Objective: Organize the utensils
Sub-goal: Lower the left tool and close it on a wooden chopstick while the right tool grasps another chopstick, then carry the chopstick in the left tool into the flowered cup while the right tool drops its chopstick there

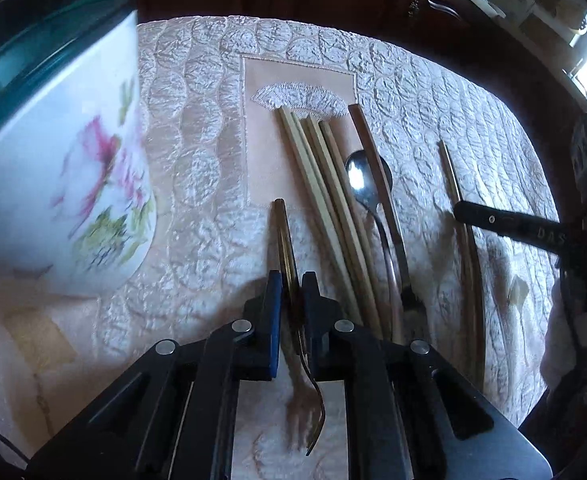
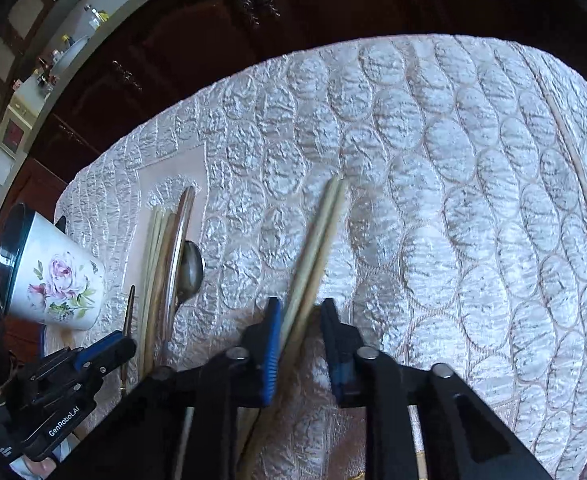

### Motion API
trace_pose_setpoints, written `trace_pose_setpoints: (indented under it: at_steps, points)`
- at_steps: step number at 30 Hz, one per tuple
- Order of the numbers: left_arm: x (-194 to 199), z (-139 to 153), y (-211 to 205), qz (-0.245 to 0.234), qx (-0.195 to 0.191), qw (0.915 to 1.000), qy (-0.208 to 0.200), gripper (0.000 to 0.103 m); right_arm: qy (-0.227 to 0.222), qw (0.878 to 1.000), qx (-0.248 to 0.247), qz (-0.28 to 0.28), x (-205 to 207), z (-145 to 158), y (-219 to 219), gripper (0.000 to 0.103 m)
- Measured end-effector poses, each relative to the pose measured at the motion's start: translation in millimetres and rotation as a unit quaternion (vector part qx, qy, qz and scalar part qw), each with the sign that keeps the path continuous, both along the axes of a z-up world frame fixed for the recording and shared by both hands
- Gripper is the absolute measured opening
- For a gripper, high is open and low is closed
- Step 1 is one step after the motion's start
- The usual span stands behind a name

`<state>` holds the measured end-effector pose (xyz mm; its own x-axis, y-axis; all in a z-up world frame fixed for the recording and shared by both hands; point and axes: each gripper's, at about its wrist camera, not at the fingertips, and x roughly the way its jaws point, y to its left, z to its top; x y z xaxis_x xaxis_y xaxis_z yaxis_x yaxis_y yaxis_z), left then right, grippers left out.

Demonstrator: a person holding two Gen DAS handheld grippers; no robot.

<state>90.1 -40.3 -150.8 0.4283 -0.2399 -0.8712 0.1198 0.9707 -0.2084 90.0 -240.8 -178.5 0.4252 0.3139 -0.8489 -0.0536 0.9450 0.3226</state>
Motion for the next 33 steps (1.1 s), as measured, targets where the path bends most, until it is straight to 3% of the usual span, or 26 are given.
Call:
trace_pose_setpoints:
  at_steps: [7, 11, 14, 15, 23, 33]
  points:
    - [-22.8, 2.5, 15.3, 0.003, -0.006, 1.0000, 0.007, 0.007, 0.003, 0.999, 0.028, 0.015, -30.4, 6.8, -17.8, 0.010]
    - [-32.6, 1.9, 17.5, -0.003, -0.002, 0.9999, 0.012, 0.007, 0.020, 0.999, 0.013, 0.035, -45.0, 4.5, -20.5, 0.010]
    - [-31.7, 4.3, 16.8, -0.003, -0.001, 0.9999, 0.010, 0.007, 0.022, 0.999, 0.030, 0.020, -46.2, 4.4, -29.9, 0.026]
    - [-29.9, 5.6, 16.4, -0.001, 0.002, 1.0000, 0.007, 0.007, 0.017, 1.000, 0.023, 0.013, -46.2, 6.1, -34.0, 0.026]
    - [-13.3, 5.5, 8.5, -0.007, 0.020, 0.9998, 0.002, 0.007, -0.003, 0.999, -0.040, 0.032, -24.9, 8.4, -25.9, 0.022]
    - [3.2, -1.3, 0.7, -0.005, 0.026, 0.9996, 0.005, 0.007, 0.000, 0.997, -0.059, 0.047, -8.6, 2.5, -8.1, 0.015]
